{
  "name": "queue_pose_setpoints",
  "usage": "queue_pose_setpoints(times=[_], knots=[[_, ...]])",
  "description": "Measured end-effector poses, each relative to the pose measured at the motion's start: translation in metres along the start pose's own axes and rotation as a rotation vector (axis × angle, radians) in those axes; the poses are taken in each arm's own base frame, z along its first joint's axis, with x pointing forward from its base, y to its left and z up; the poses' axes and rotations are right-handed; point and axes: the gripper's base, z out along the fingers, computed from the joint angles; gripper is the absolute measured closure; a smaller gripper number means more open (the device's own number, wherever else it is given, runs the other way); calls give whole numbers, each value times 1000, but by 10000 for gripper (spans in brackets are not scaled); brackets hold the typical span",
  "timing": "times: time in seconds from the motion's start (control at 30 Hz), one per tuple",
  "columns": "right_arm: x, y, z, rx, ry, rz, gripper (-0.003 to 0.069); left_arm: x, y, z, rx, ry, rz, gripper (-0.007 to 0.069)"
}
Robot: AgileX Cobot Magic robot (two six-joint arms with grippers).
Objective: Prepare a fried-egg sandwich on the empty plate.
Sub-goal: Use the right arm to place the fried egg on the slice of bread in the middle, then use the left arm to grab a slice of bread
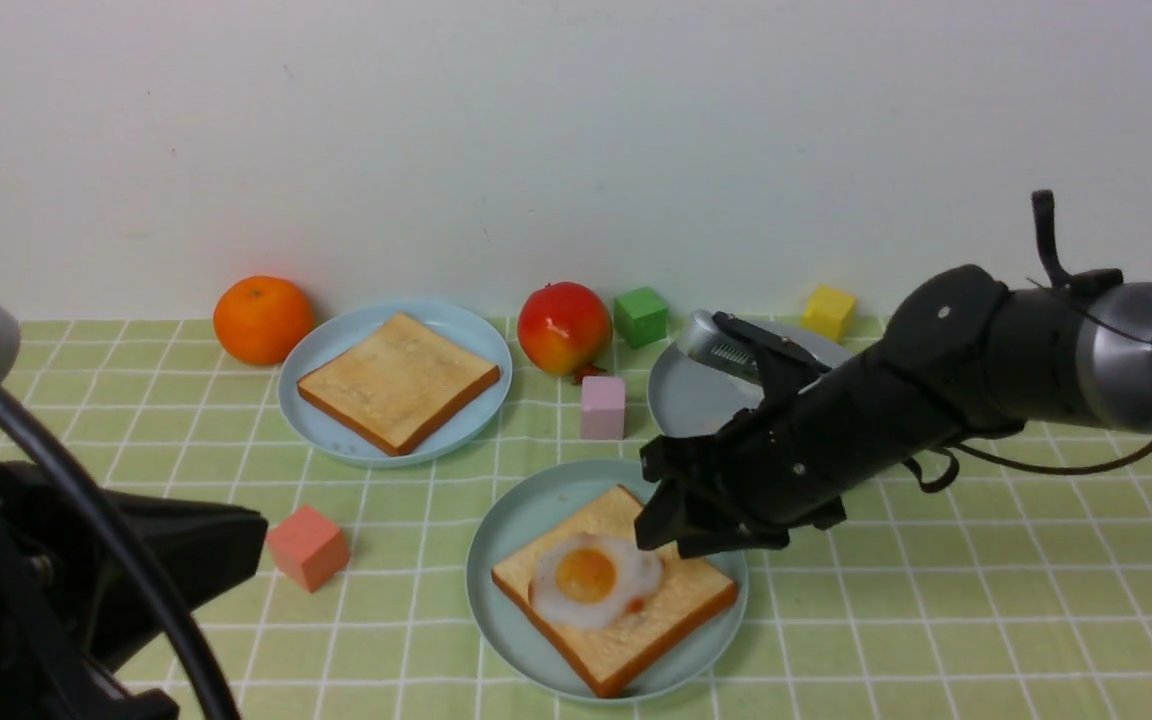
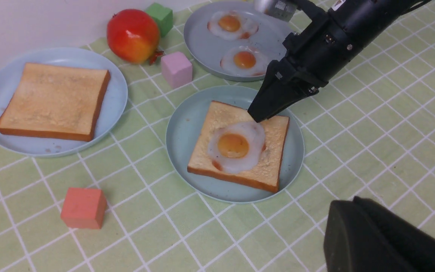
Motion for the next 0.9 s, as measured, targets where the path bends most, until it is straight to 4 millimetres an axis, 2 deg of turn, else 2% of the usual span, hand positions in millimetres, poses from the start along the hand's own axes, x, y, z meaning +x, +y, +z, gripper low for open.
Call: queue_pose_setpoints(times=[0.13,0.23,0.27,0.3,0.33,0.37,0.4,0.47,0.5,0.53,0.6,0.67,0.73,0.77,0.8,0.83,0.9], knots=[[-4,2,-43,40,-20,-39,365,1,0,2,-5,22,0,626],[2,15,-88,69,-27,-111,432,4,0,16,-20,90,1,625],[8,22,-104,82,-12,-139,474,5,0,26,-33,128,-1,629],[11,24,-111,88,-11,-149,489,5,0,30,-39,144,-5,633],[22,37,-141,119,-23,-195,559,5,2,51,-75,227,-24,638],[29,44,-156,137,-32,-223,596,4,5,64,-99,271,-37,638],[30,44,-156,143,-25,-225,596,2,6,66,-107,274,-44,638],[54,65,-198,185,-86,-291,666,-2,20,105,-155,384,-88,638],[56,67,-200,186,-86,-297,667,-4,22,107,-160,385,-89,638],[62,71,-210,196,-110,-309,669,-4,26,117,-162,413,-105,638],[84,86,-240,208,-175,-365,668,-14,49,145,-158,449,-137,638],[98,93,-256,202,-211,-398,664,-22,64,163,-150,444,-147,638],[115,99,-276,190,-265,-433,662,-30,87,190,-150,432,-154,638],[119,100,-281,186,-278,-439,662,-35,94,197,-156,418,-148,638],[127,102,-290,184,-306,-453,662,-35,106,213,-165,426,-147,638],[128,102,-292,183,-308,-454,662,-38,109,215,-169,420,-144,638],[139,103,-303,179,-338,-470,661,-38,125,237,-185,440,-145,636]])
